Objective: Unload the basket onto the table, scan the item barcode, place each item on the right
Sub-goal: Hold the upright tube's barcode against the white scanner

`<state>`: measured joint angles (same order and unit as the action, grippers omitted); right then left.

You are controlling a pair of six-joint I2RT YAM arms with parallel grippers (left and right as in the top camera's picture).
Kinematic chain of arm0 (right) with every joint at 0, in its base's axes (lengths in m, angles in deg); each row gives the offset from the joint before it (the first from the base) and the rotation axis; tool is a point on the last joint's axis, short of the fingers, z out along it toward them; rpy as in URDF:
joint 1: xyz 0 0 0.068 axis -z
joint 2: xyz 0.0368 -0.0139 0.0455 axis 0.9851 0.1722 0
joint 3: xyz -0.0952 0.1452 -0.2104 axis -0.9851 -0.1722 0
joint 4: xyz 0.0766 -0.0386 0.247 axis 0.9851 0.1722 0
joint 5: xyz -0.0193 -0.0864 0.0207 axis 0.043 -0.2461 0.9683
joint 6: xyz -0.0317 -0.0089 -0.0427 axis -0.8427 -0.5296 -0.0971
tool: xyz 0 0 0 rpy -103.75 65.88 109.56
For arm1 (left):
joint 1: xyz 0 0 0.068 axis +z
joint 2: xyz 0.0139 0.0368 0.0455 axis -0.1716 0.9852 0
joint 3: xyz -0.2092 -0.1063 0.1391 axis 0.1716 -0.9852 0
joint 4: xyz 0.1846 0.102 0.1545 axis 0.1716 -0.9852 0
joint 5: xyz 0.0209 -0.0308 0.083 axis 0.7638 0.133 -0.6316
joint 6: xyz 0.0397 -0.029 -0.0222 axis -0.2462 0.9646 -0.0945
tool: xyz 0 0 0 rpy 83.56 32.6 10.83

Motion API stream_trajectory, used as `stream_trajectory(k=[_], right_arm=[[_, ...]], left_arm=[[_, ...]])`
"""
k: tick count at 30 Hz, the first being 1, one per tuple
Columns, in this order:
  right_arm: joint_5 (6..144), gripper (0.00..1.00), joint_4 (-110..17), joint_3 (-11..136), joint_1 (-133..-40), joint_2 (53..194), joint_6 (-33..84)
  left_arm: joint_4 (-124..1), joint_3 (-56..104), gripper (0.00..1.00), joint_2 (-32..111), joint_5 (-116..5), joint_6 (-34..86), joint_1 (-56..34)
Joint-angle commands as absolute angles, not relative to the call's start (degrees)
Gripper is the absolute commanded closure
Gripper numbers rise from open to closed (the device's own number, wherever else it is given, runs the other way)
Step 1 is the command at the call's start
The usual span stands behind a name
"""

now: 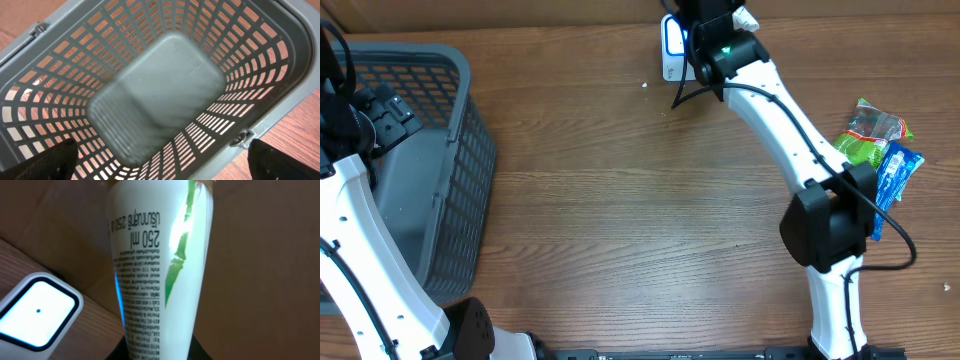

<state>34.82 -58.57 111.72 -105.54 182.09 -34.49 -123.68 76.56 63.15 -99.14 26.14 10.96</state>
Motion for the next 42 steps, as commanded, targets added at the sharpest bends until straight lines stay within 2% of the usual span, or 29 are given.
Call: stream_trajectory(k=[1,7,15,20,42], right_arm=[[35.5,0.96,-62.3,113.1,-105.5,186.3,-48.3],[33.1,0.96,-72.1,112.4,-105.1,191.4,-50.4],[28.6,0.96,-77.8,112.4,-104.2,197.6,-50.3],[26.2,0.96,-77.0,112.3,-104.2,198.7,-46.8],[24.3,0.96,-75.8,112.3,-104.3,198.7,-46.7]], left_arm=[[-123.6,76.6,0.00,63.3,-99.9,25.9,11.1],[-123.6,76.6,0.00,63.3,-99.9,25.9,11.1],[-123.6,76.6,0.01,63.3,-99.9,25.9,11.1],[-123.6,76.6,0.00,63.3,-99.9,25.9,11.1],[-123.6,76.6,0.00,63.3,-99.9,25.9,11.1]])
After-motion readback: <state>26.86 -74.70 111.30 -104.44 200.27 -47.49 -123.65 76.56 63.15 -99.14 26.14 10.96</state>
